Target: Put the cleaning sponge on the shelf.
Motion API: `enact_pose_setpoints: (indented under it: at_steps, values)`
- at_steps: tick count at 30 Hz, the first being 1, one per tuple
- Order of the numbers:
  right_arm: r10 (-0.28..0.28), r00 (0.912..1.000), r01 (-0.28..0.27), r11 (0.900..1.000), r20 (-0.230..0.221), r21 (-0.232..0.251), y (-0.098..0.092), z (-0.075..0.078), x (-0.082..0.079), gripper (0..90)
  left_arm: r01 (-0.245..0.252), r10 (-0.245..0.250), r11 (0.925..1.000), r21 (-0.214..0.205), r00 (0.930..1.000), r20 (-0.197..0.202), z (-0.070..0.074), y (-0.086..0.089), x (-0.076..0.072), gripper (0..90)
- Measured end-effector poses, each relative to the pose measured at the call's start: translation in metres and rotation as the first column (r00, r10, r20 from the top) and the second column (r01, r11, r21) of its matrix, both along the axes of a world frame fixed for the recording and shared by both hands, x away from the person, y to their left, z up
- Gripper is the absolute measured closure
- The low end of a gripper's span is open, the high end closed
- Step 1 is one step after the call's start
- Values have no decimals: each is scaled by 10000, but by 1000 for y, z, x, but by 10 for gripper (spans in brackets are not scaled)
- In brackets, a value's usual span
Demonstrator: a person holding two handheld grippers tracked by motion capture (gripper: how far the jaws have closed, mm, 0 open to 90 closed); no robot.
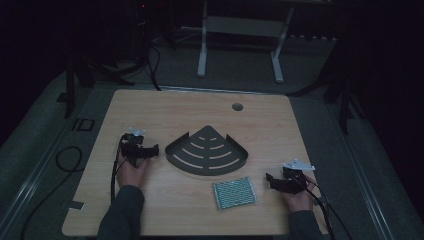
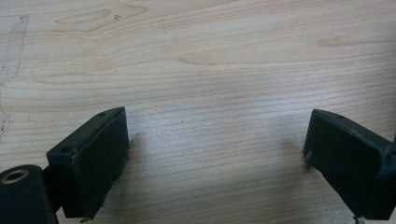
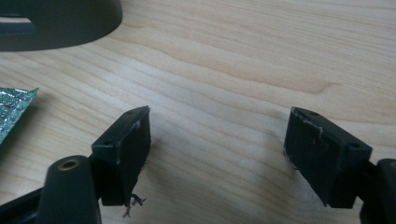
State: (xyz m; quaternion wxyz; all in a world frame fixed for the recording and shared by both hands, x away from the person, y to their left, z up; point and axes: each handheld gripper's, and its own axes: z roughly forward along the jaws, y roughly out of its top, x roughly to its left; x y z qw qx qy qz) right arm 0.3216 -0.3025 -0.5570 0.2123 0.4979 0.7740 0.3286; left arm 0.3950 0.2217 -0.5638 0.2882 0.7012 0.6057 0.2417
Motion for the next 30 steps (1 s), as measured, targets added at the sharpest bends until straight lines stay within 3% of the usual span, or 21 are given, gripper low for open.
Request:
enact_pose_setpoints:
  at_steps: [2,4,6,8,9,13,17,21,25,27,29,30]
  values:
    - [-117,9998,116,9999,-188,-46,-2,4,-2,341,-10,10,10000,-2,10000,-1,0,0,0,73]
    - [-339,9988,349,9989,-356,297,-4,8,-4,376,-30,30,10000,-7,10000,3,0,0,0,73]
    - [-122,9999,128,9975,-90,689,-4,19,-10,417,-34,34,10000,0,10000,0,0,0,1,73]
    - [-7,9999,-5,9976,170,692,-2,26,-13,417,-34,34,10000,0,10000,0,0,0,1,73]
    - [195,9981,-230,9980,591,590,2,38,-19,507,-35,35,10000,1,10000,0,0,0,1,73]
    - [996,9897,-1071,9918,1029,694,13,59,-29,646,-35,35,10000,2,10000,-1,0,0,1,73]
    - [1972,9723,-2047,9775,1256,503,27,73,-36,779,-37,37,10000,2,10000,0,0,0,1,73]
    - [3043,9443,-3058,9521,1251,-75,52,81,-42,889,-39,39,10000,3,10000,2,0,0,1,73]
    - [3883,9159,-3867,9215,1020,-352,77,78,-42,899,-37,37,10000,1,10000,1,0,0,1,73]
    - [4000,9116,-3977,9165,947,-432,81,76,-41,899,-37,37,10000,1,10000,0,0,0,1,73]
    - [4358,8986,-4331,8997,522,-550,97,67,-36,899,-36,36,10000,2,10000,1,0,0,1,73]
    - [4429,8955,-4400,8957,429,-641,101,65,-34,899,-36,36,10000,2,10000,-3,0,0,1,73]
